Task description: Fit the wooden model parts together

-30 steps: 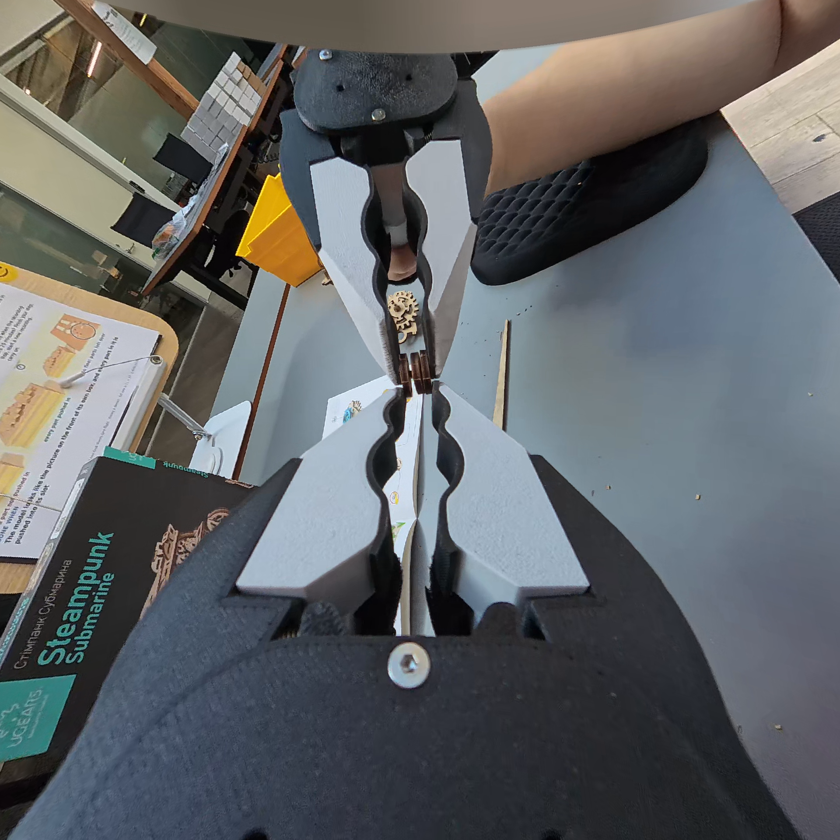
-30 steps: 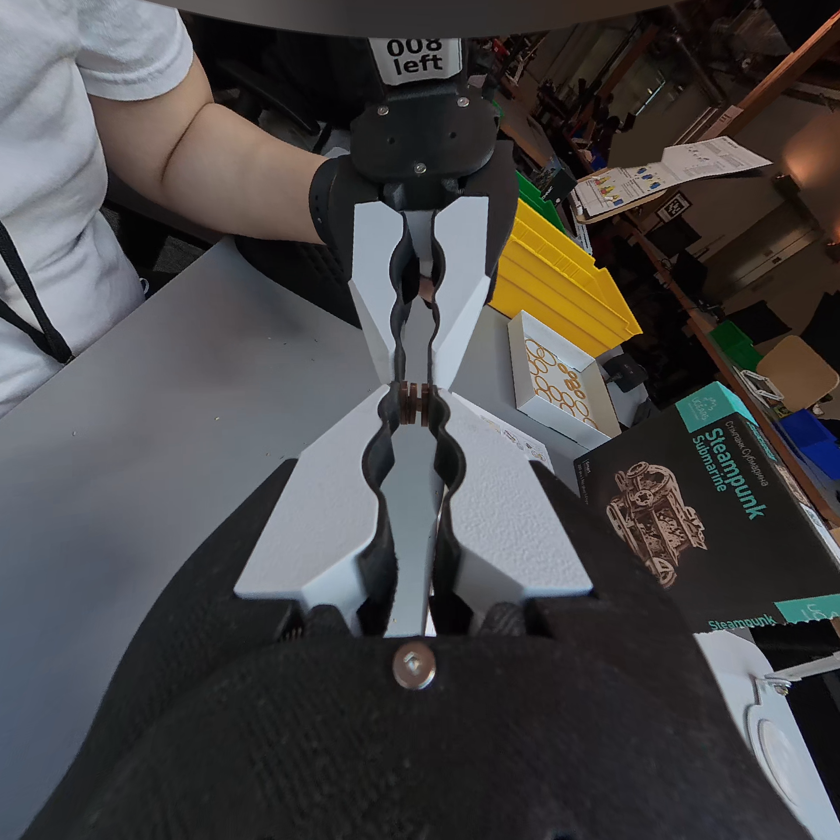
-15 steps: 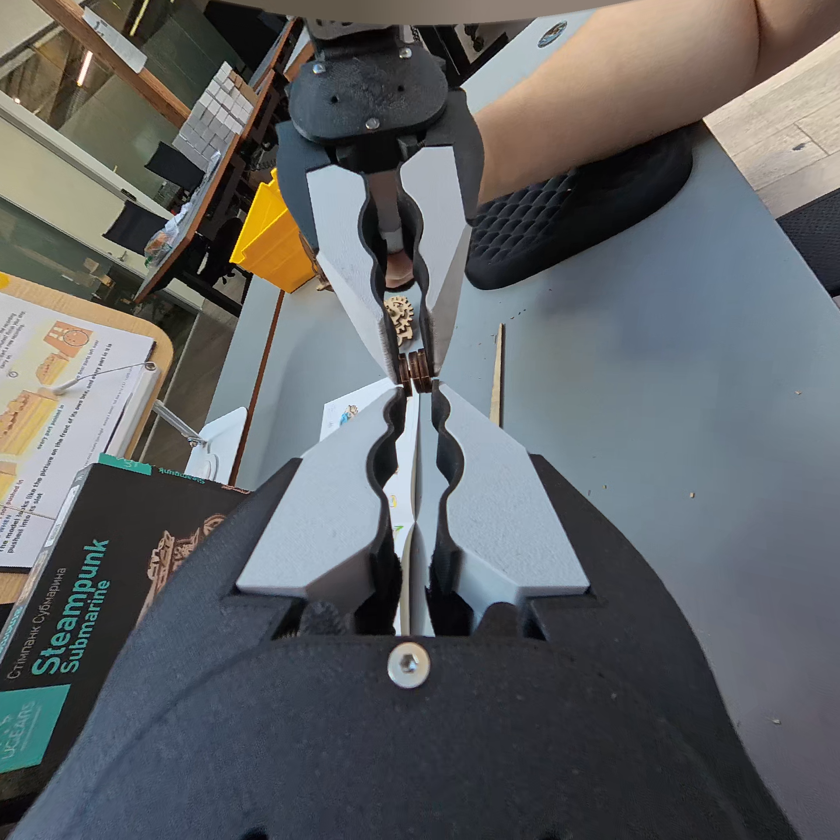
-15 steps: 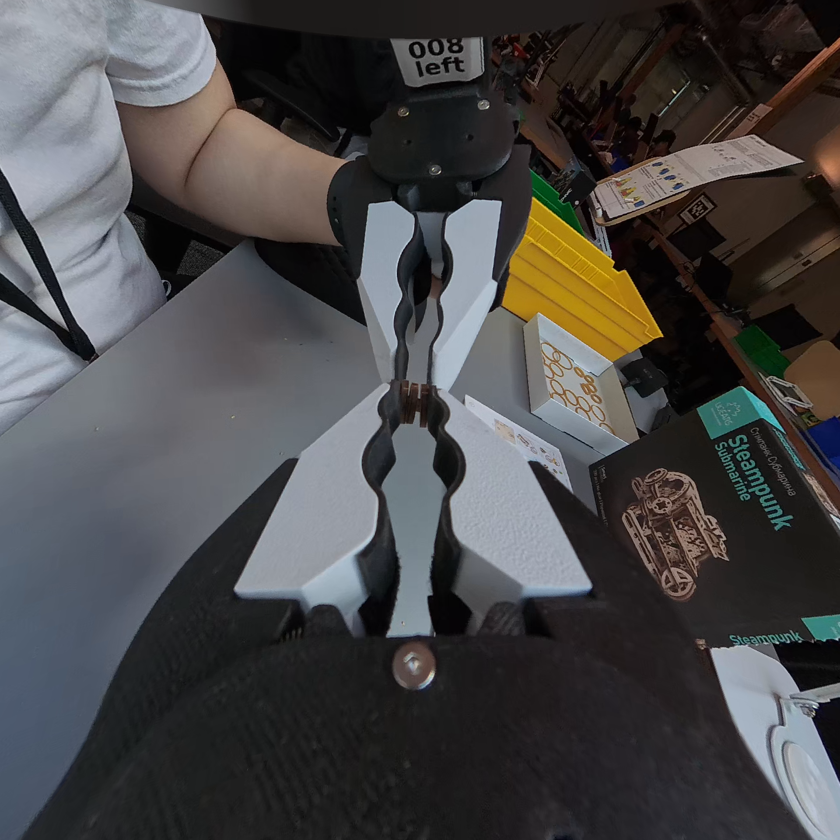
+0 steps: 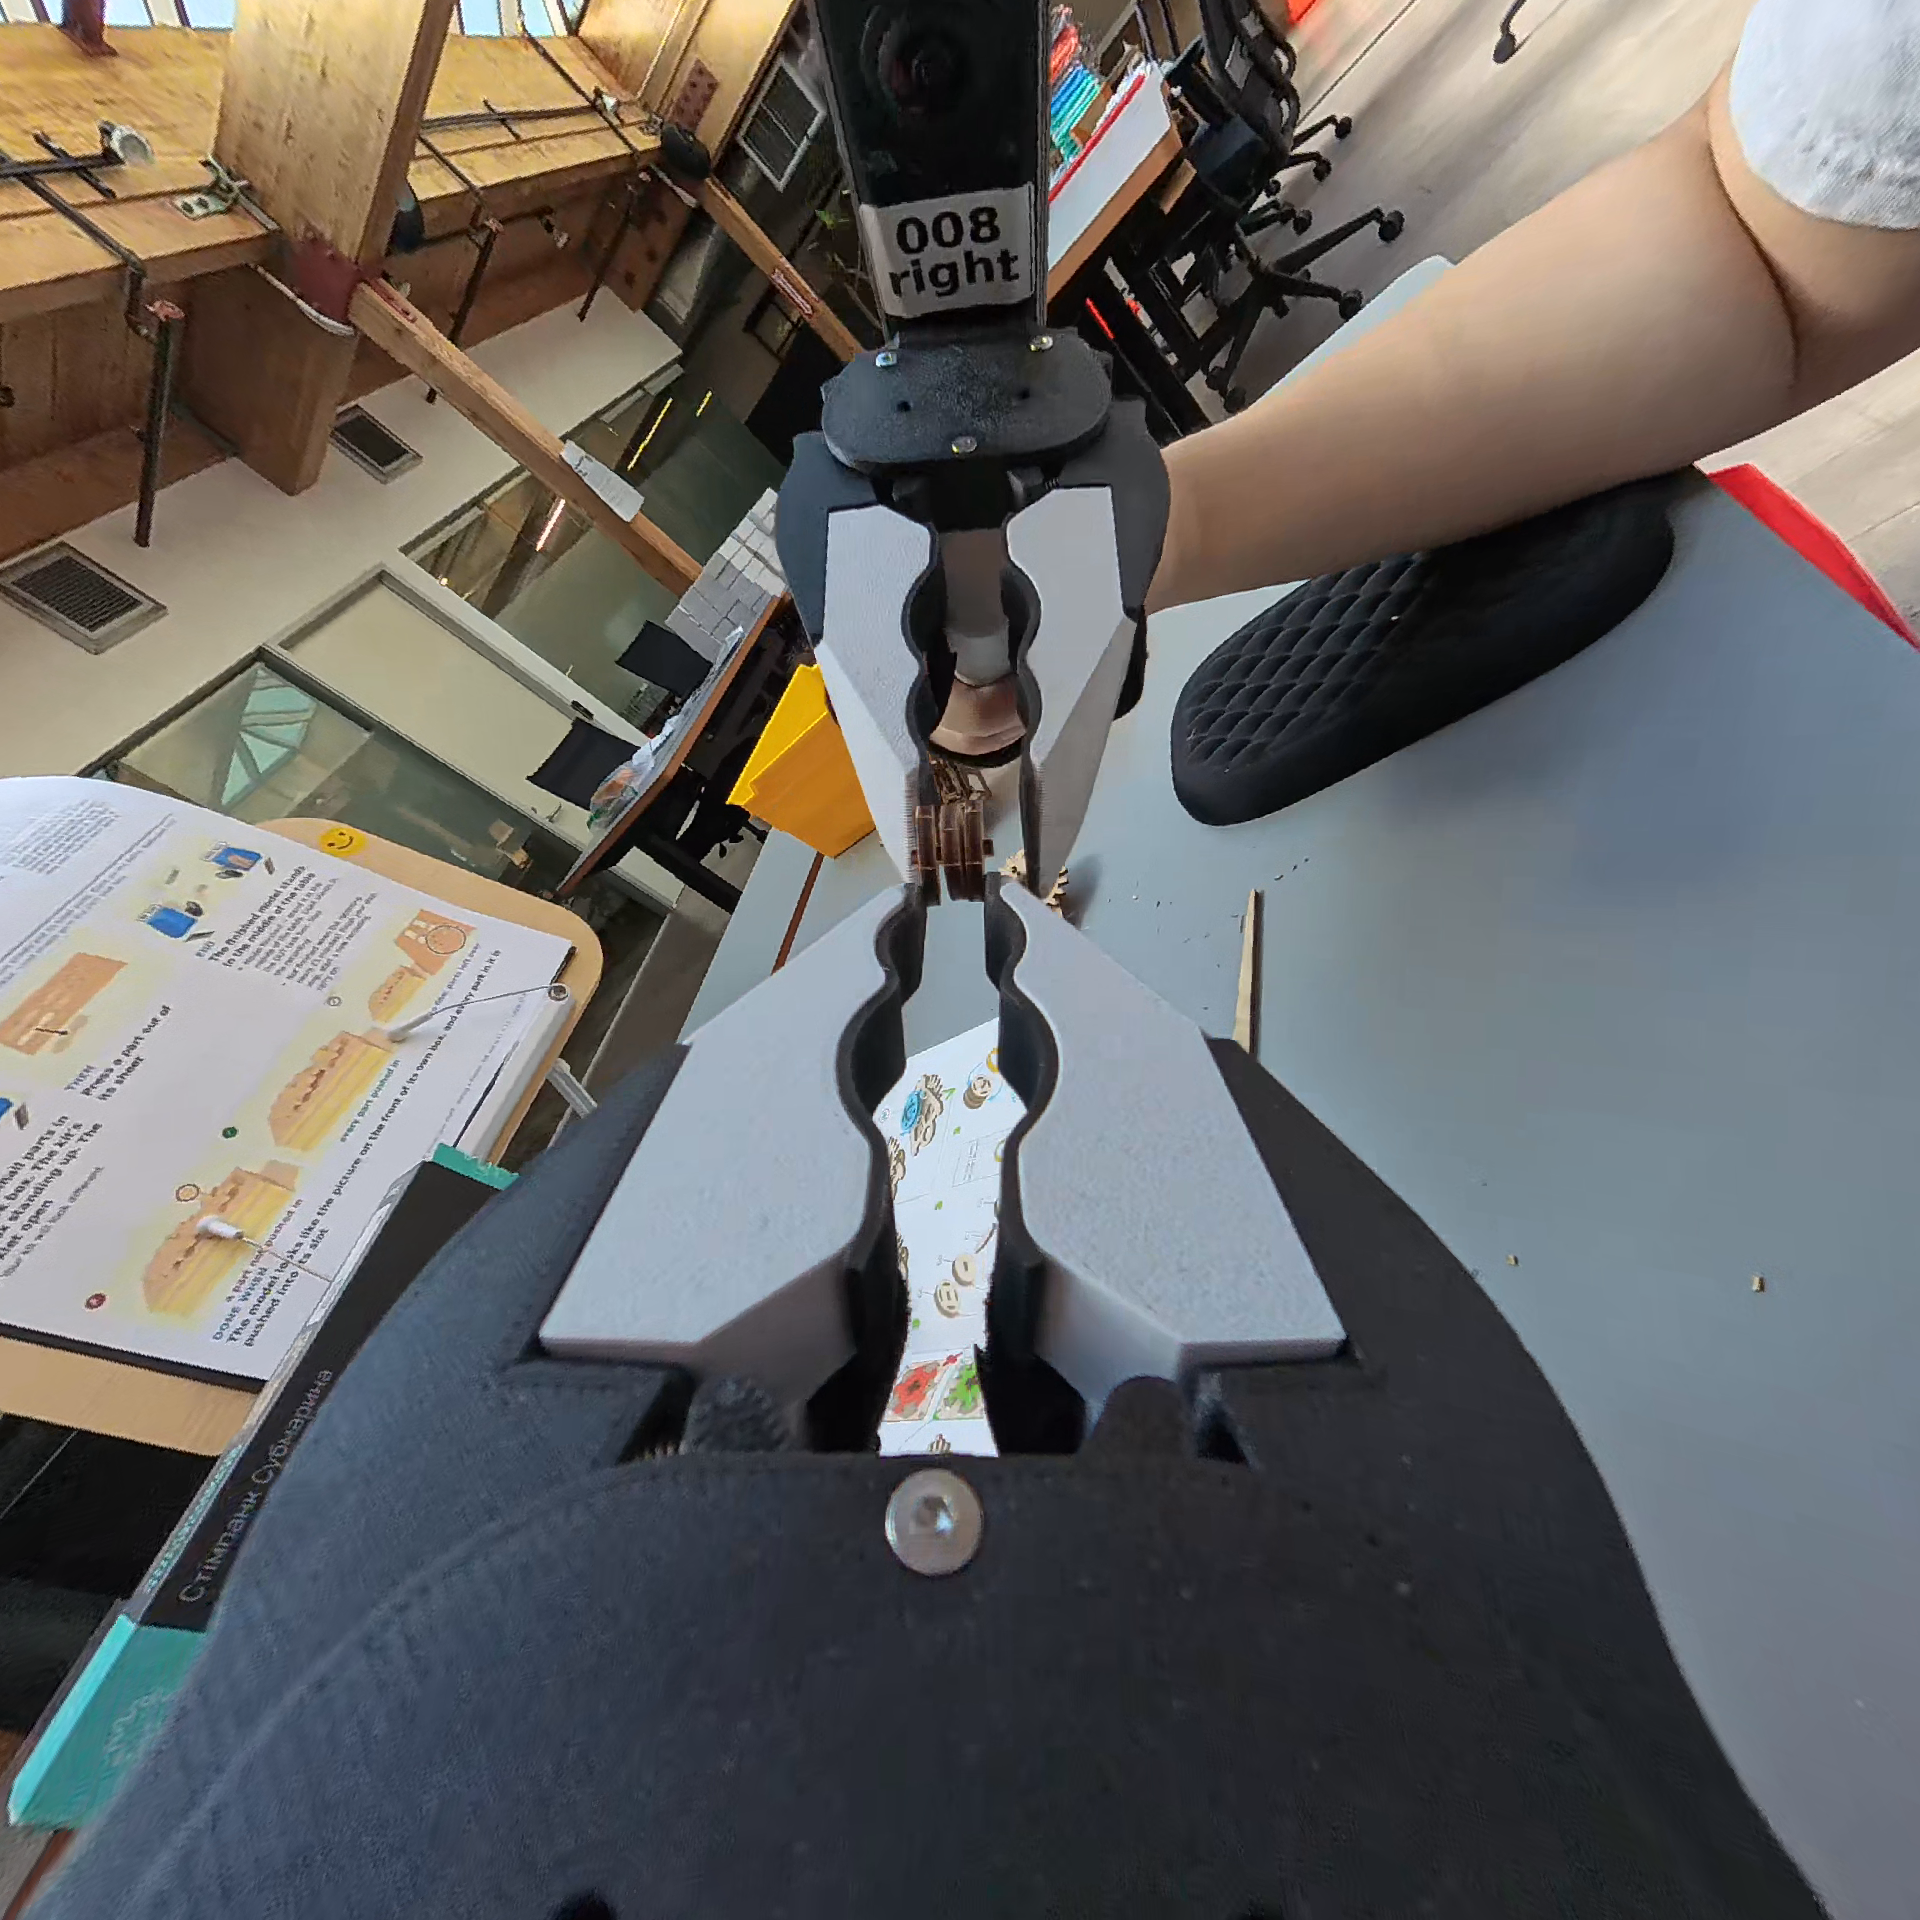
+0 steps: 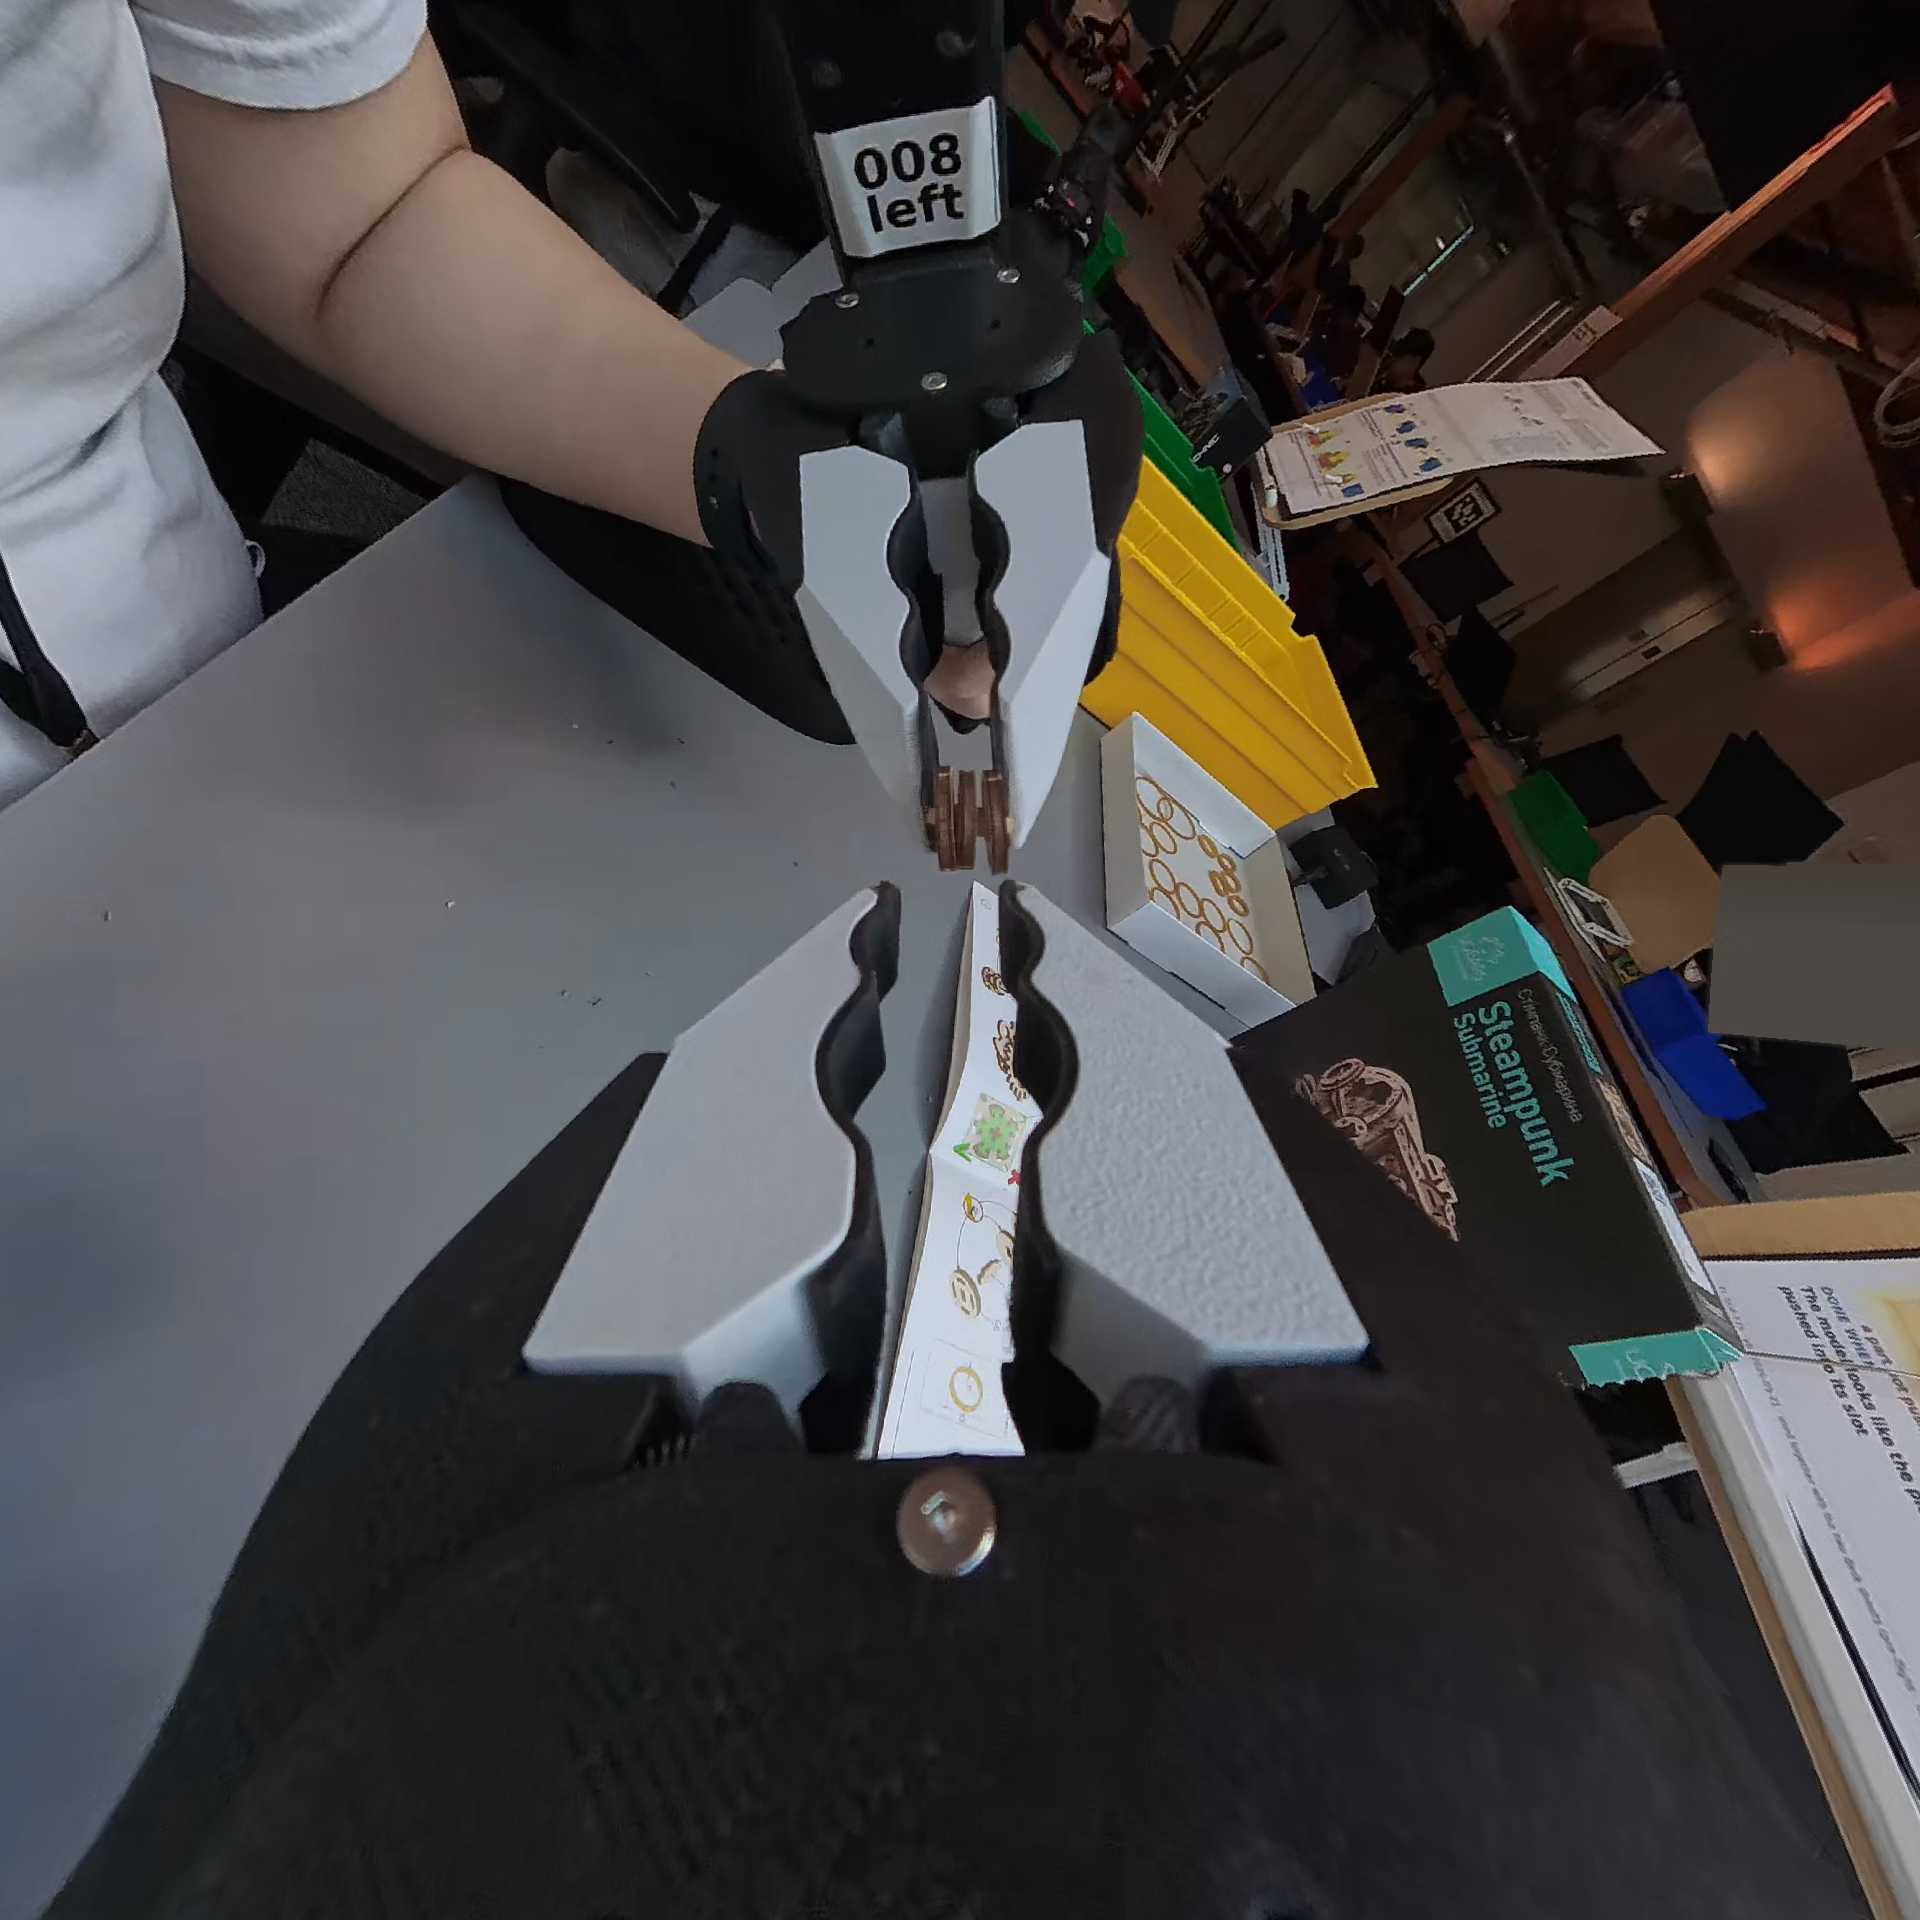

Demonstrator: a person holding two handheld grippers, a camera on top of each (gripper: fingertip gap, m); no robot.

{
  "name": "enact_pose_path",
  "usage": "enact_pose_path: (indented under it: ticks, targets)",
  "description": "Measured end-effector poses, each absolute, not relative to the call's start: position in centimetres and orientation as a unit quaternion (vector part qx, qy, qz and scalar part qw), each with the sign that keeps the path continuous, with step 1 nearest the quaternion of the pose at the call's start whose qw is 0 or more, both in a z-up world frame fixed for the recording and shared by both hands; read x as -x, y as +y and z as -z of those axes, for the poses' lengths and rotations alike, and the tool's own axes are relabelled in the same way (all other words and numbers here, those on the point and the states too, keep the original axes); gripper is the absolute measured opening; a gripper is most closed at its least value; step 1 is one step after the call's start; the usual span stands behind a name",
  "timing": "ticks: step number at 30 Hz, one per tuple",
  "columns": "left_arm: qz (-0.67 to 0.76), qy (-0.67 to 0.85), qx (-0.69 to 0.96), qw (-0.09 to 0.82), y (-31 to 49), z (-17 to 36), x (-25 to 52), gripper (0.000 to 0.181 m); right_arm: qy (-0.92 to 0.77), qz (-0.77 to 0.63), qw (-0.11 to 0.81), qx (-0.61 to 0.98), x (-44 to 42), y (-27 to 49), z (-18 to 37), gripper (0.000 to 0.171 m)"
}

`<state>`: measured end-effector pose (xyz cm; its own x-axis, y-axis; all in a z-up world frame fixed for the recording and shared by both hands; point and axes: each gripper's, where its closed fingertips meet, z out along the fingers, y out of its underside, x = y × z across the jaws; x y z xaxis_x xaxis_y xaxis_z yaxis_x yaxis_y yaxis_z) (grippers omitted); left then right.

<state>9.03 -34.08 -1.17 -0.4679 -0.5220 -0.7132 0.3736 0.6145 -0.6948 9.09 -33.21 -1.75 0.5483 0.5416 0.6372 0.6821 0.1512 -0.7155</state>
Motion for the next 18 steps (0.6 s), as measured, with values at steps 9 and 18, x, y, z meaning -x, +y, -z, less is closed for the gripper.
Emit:
enact_pose_path:
  ticks: [9, 18]
  targets:
    - [0.475, 0.728, 0.055, 0.491, -34.3, 0.7, -8.7, 0.009, -0.453, 0.061, 0.621, 0.636, -8.7, -33.1, 0.4, 0.015]
    - [0.475, 0.735, 0.06, 0.48, -33.8, 1.1, -8.8, 0.009, -0.446, 0.085, 0.596, 0.662, -8.6, -32.5, 0.9, 0.011]
